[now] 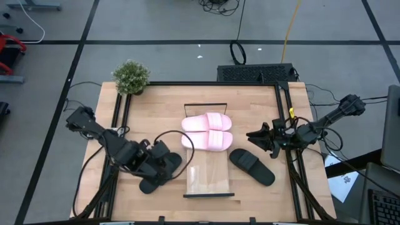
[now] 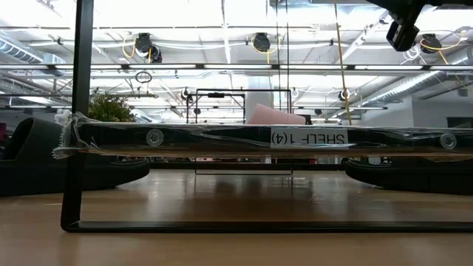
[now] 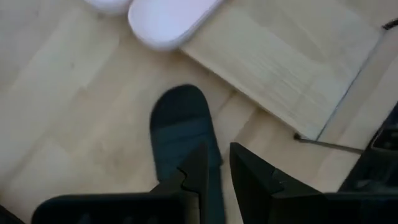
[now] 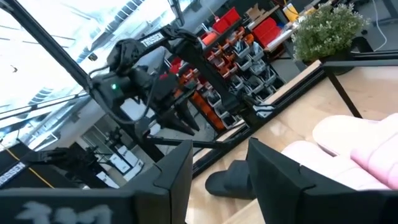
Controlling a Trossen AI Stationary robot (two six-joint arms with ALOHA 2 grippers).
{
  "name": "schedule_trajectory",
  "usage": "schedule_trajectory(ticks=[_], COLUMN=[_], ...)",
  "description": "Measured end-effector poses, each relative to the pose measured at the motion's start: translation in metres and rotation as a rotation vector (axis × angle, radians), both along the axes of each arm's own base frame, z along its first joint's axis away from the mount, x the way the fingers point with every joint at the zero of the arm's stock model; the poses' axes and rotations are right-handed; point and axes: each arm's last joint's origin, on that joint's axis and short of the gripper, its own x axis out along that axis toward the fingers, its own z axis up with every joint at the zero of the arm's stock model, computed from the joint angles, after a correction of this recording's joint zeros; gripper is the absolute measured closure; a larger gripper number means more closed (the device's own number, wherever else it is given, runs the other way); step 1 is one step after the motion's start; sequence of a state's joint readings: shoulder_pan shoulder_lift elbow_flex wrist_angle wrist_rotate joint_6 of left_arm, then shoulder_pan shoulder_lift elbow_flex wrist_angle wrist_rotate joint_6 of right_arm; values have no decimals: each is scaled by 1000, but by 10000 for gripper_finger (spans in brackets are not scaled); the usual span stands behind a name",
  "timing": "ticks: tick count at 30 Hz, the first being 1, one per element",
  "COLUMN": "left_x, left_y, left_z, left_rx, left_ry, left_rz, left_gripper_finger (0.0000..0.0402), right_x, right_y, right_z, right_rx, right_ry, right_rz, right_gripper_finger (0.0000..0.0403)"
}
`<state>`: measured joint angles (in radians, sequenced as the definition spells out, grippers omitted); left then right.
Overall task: Pick and place slides into the shelf
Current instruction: Put the left black slide on the shelf
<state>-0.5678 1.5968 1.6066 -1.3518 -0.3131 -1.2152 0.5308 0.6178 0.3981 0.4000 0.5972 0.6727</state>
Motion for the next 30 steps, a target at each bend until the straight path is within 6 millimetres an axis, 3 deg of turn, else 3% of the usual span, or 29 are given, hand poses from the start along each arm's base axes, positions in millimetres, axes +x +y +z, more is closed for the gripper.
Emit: schedule_trajectory(ticks=[6, 14, 21, 30], left_x=[5, -17, -35, -27], left_y=[-22, -55, -73, -71], left_z=[-11, -17, -54, -95], left_rx=[-108, -223, -333, -406], left_ry=[-73, -216, -285, -336], left_rz=[261, 559, 844, 890], left_gripper_finger=[339, 339, 339, 339], right_x=[1, 1, 1, 0], right_y=[0, 0, 3, 4], right_z=[-1, -1, 0, 1], right_rx=[16, -14, -39, -37], right_ry=[3, 5, -1, -16], right_rz=[1, 1, 82, 129], right_gripper_finger=[261, 261, 261, 261])
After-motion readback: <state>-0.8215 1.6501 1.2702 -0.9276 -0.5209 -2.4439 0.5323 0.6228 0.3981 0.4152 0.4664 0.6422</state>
